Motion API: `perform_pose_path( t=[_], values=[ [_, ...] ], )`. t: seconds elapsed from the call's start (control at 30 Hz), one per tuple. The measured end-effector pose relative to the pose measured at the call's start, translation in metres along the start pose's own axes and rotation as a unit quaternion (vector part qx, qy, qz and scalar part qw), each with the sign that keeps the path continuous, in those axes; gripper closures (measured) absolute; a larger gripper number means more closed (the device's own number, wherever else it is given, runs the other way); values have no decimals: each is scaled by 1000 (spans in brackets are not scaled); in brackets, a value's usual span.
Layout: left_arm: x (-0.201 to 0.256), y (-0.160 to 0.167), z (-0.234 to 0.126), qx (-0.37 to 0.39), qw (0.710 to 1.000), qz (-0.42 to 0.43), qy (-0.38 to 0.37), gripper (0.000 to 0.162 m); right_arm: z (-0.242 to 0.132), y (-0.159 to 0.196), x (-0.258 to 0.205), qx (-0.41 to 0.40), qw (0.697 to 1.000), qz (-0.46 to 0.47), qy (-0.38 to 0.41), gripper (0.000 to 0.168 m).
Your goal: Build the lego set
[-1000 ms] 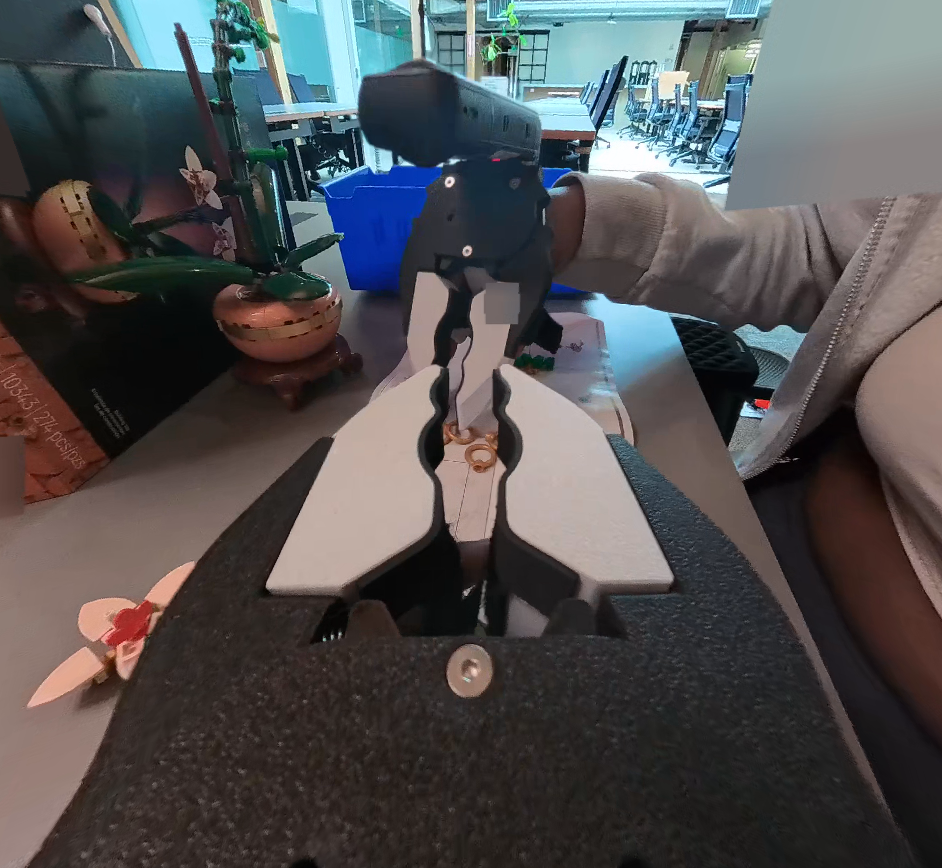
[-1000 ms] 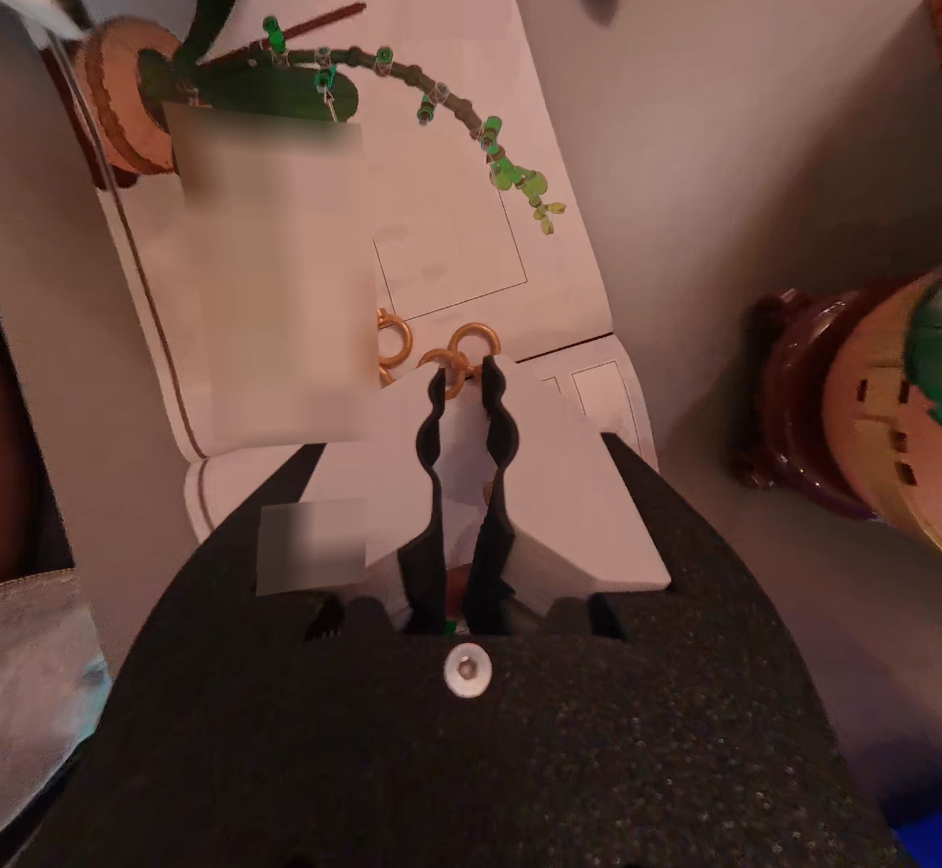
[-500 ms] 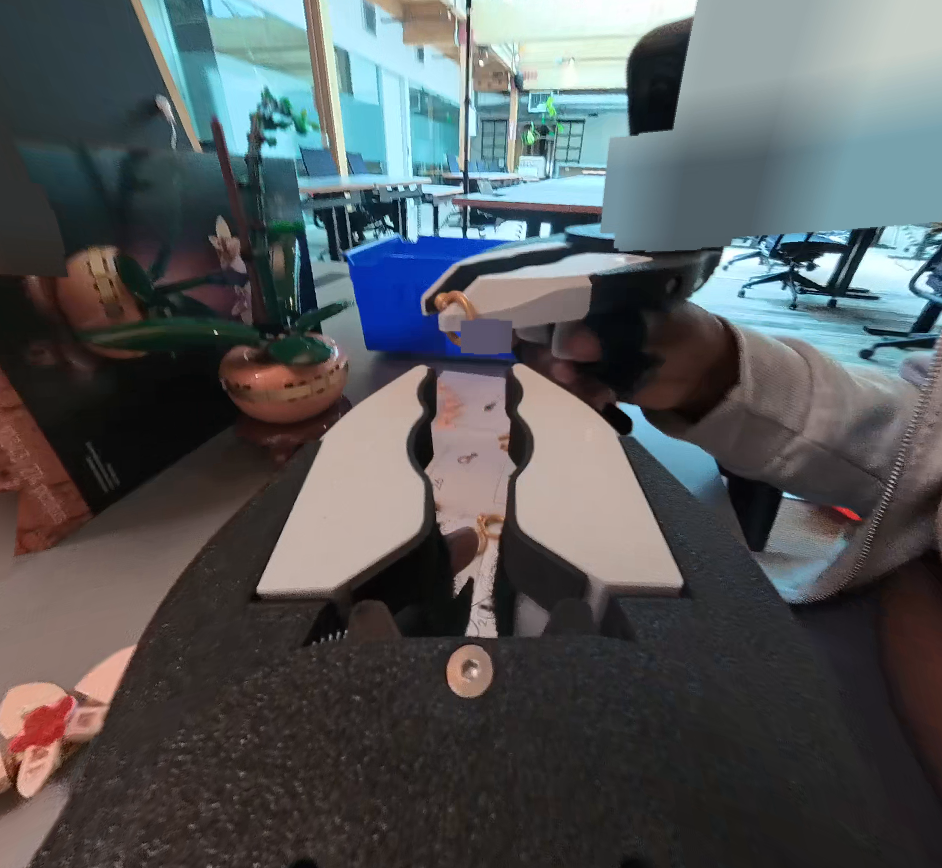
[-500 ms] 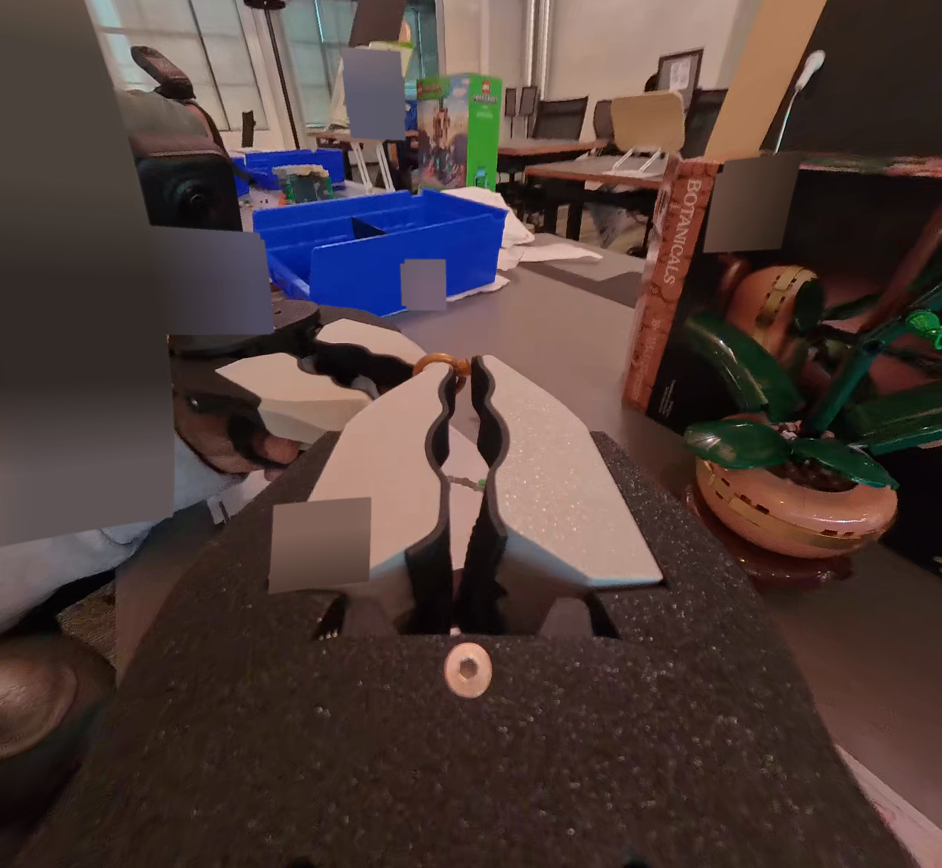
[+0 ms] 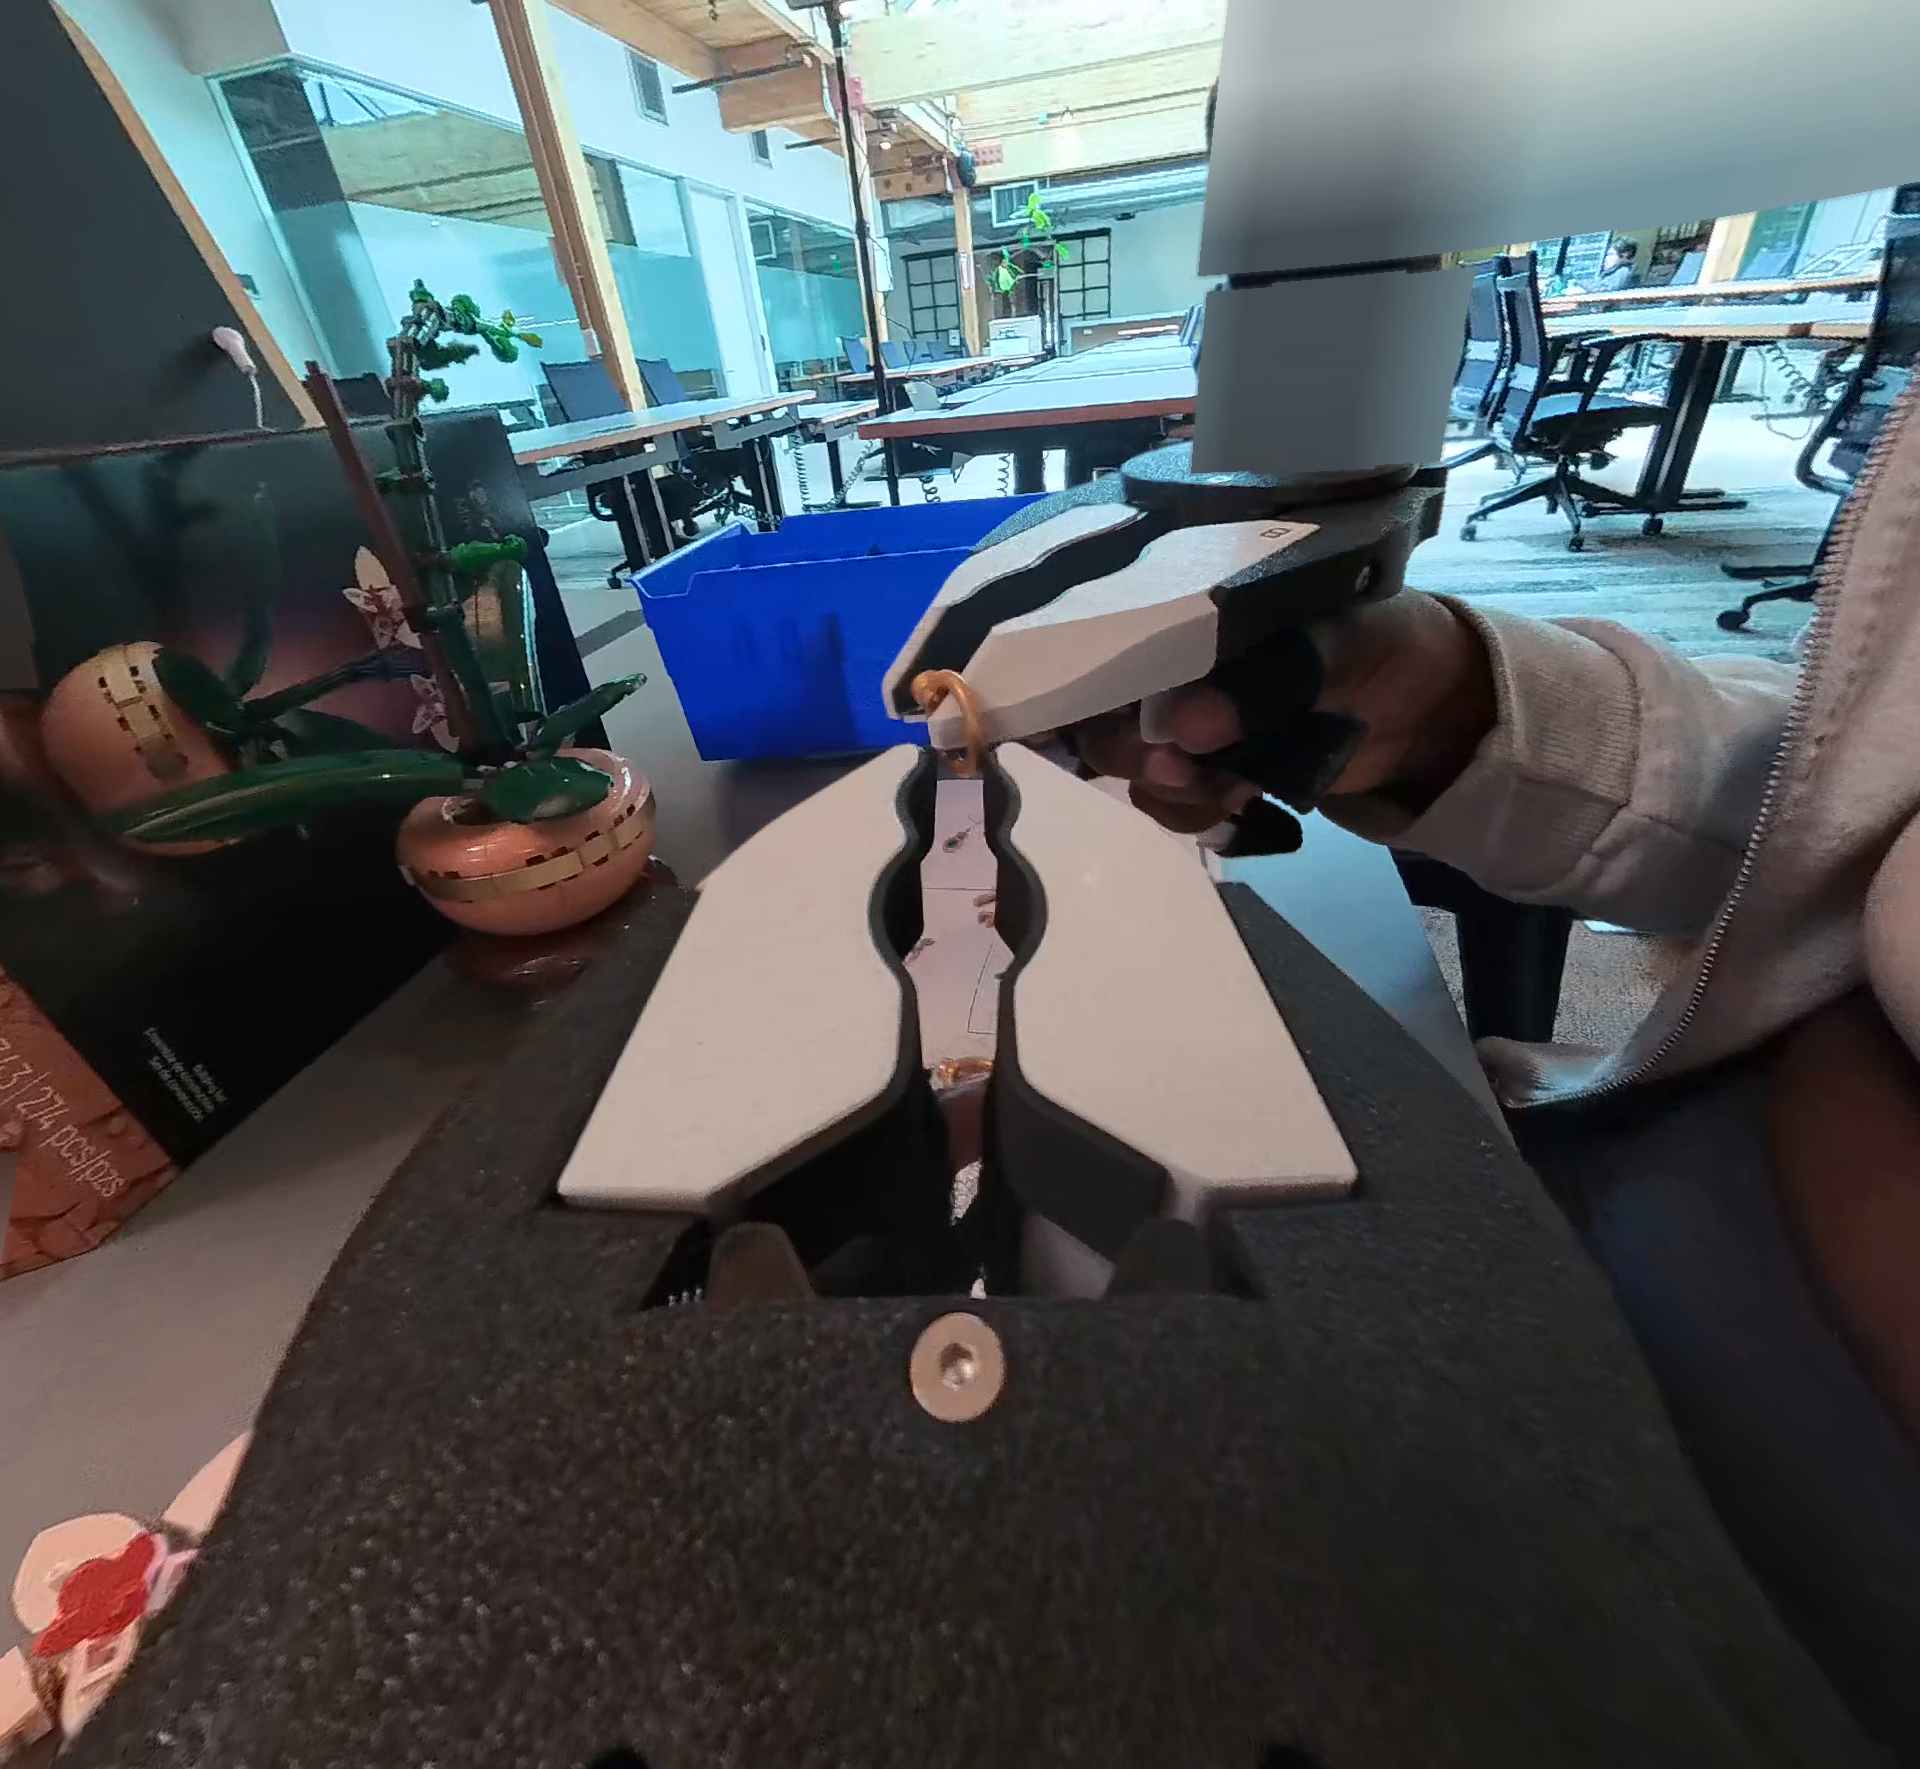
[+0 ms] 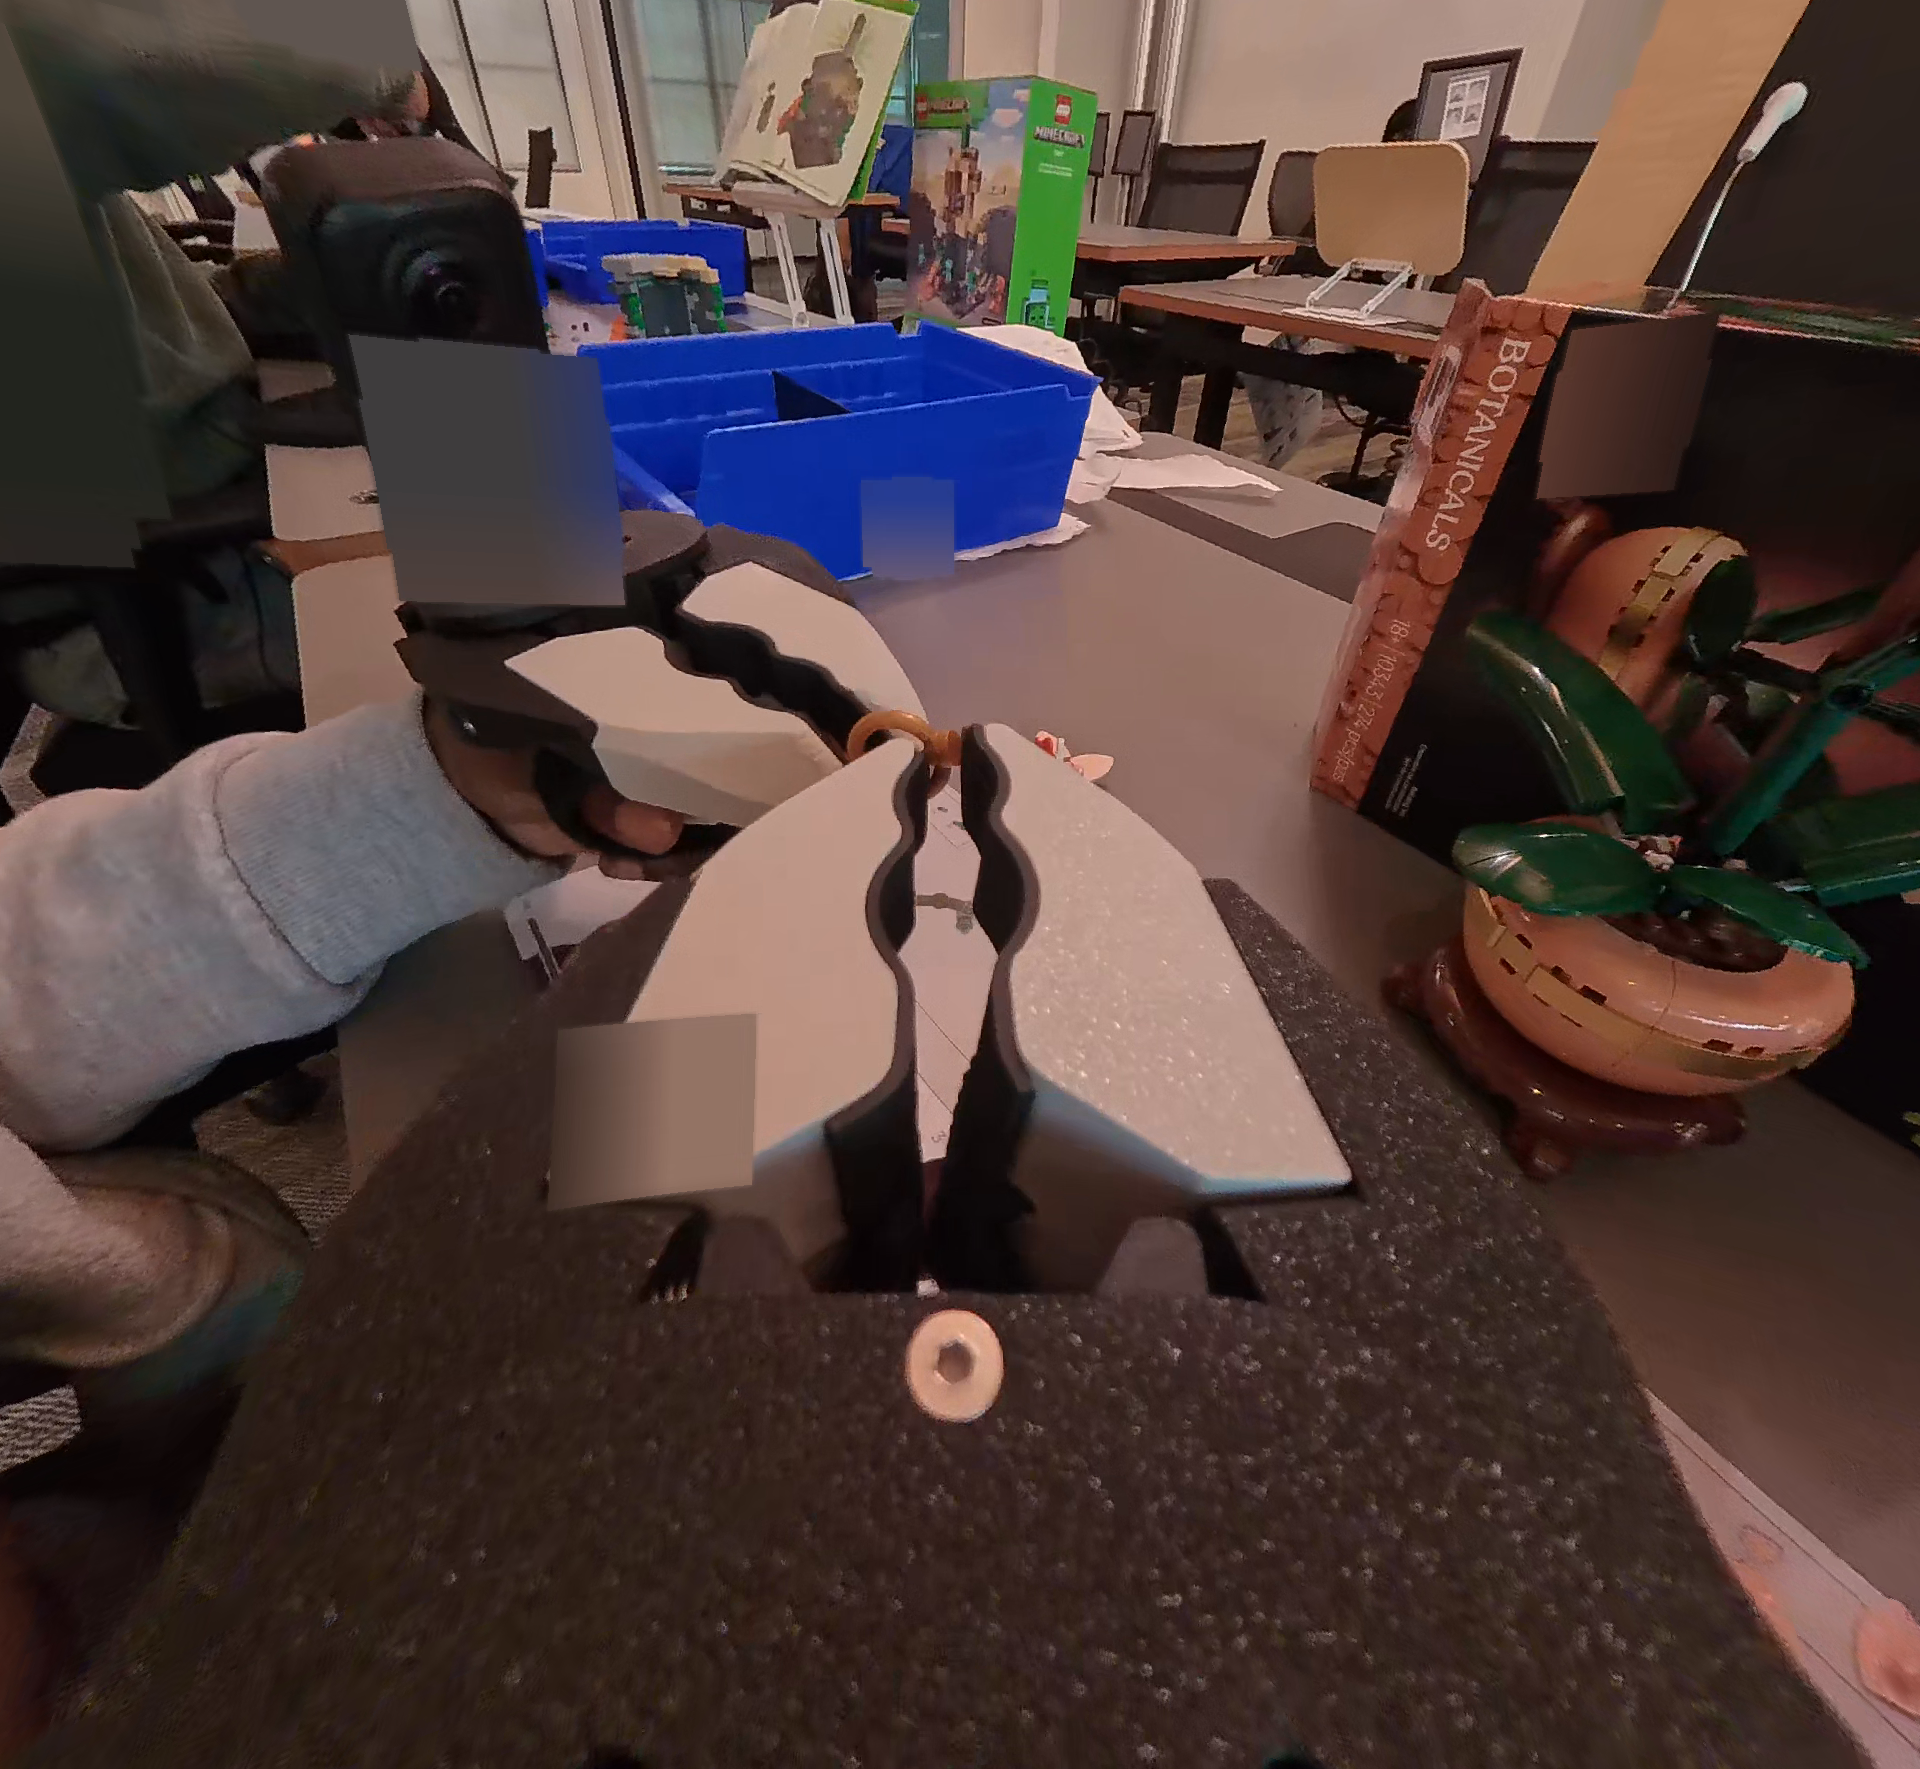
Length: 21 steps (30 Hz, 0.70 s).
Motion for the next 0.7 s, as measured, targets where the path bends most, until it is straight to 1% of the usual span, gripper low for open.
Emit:
perform_pose_path(
  t=[0.13, 0.3, 0.4, 0.47, 0.5, 0.67, 0.7],
  values=[
    [-3, 0, -1, 16, 1000, -23, 4, 155, -2, -1, -2, 9, 999, -29, 15, 162],
    [-7, -2, -6, 52, 998, -45, 9, 159, -2, 0, -9, 51, 995, -76, 40, 163],
    [-6, -2, -7, 56, 998, -32, 11, 155, -1, 1, -11, 59, 995, -70, 25, 164],
    [-5, -2, -8, 64, 998, -25, 15, 148, 0, 3, -9, 56, 997, -60, 14, 164],
    [-4, -2, -8, 64, 997, -23, 20, 148, -1, 3, -9, 58, 997, -55, 5, 164],
    [-1, -3, -10, 64, 997, -19, 45, 154, -2, 4, -12, 55, 997, -40, -26, 164],
    [0, -3, -10, 63, 996, -24, 54, 157, -3, 4, -12, 53, 997, -40, -30, 164]
  ],
)
Point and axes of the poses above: each gripper's, where its closed fingertips meet, z out along the fingers, y out of its underside, x = y × z across the jaws, the point moved 7 cm from there along -z, back along the fingers, and after that the axes turned 6 degrees about -x, right-handed, at the moved point
